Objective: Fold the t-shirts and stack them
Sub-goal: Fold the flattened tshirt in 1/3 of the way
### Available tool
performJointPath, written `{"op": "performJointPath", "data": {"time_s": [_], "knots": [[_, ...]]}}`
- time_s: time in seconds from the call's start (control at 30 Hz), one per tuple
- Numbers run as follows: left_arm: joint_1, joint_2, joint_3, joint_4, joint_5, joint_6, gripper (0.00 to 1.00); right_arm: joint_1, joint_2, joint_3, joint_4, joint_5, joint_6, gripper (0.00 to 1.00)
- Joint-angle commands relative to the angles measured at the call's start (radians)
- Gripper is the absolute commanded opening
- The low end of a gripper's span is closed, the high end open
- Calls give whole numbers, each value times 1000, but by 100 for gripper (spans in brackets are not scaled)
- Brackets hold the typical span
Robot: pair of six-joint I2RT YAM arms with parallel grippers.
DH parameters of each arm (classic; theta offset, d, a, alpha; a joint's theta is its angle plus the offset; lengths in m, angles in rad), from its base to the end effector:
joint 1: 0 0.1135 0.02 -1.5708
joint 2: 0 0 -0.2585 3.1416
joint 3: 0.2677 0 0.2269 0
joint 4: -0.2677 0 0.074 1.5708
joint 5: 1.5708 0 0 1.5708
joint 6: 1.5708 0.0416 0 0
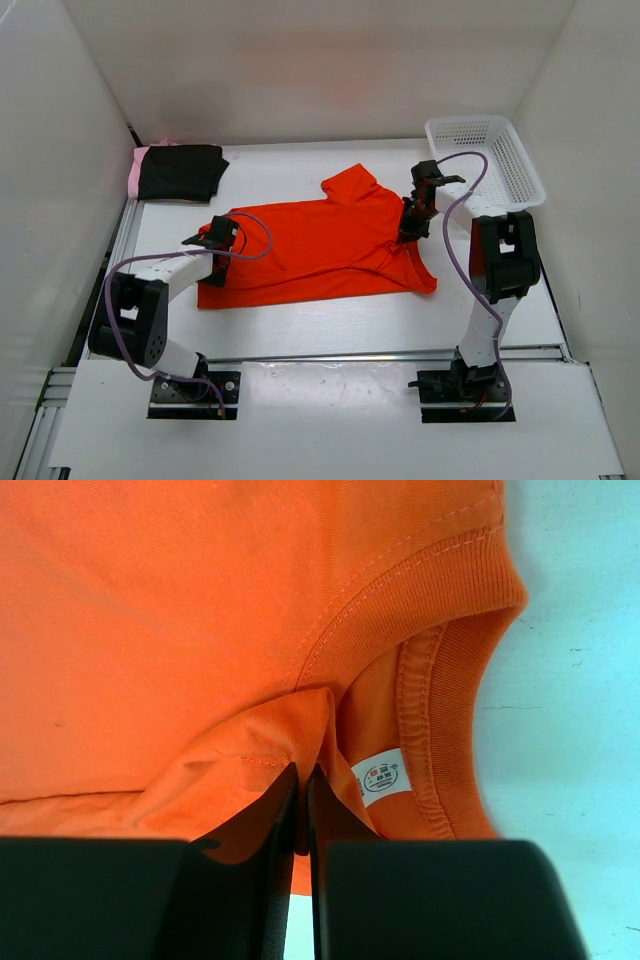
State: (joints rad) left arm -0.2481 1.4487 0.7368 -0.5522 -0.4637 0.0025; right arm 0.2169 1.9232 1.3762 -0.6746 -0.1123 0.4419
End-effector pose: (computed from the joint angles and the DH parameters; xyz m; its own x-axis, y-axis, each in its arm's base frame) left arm 0.2246 -0.0377 0.1666 -0.9239 0.2364 -0.3008 0.0911 0.8996 0.4271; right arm 0.3572 0.0835 0.1852 -0.9369 0.2287 -0.2642 0.1653 0.9562 0.2415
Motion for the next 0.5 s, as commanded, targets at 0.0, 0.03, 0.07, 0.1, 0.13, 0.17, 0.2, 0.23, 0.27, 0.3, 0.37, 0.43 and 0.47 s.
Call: {"op": "performJointPath", "data": {"time_s": [0.0,0.03,0.07,0.1,0.13,0.17,0.2,0.23,0.27,0.3,0.37,0.43,0.47], "knots": [[12,30,44,20,-30,-2,48,-4,-62,21,3,-12,-2,11],[21,53,53,20,-30,-2,35,-4,-73,38,3,-12,-2,11],[21,62,74,20,-30,-2,24,-4,-73,49,-9,-1,-2,10],[30,73,87,20,-21,-2,10,-4,-82,60,-23,8,-11,10],[30,82,102,20,-10,-2,10,-4,-82,73,-32,17,-20,8],[44,100,130,20,-10,-2,10,-4,-82,99,-42,26,-20,8],[58,101,141,20,-10,-2,10,-4,-82,112,-58,26,-34,8],[58,114,150,20,-10,-2,10,-4,-70,124,-68,42,-46,8],[70,124,150,20,-10,-2,10,-4,-70,148,-77,51,-46,8],[79,124,159,20,-10,-2,10,-4,-58,158,-77,51,-55,7],[79,124,159,20,-10,-2,10,-4,-46,171,-88,51,-55,7],[90,124,159,20,-10,-2,14,-4,-36,182,-88,51,-55,7],[90,133,159,20,-10,-2,14,-4,-24,182,-88,51,-55,7]]}}
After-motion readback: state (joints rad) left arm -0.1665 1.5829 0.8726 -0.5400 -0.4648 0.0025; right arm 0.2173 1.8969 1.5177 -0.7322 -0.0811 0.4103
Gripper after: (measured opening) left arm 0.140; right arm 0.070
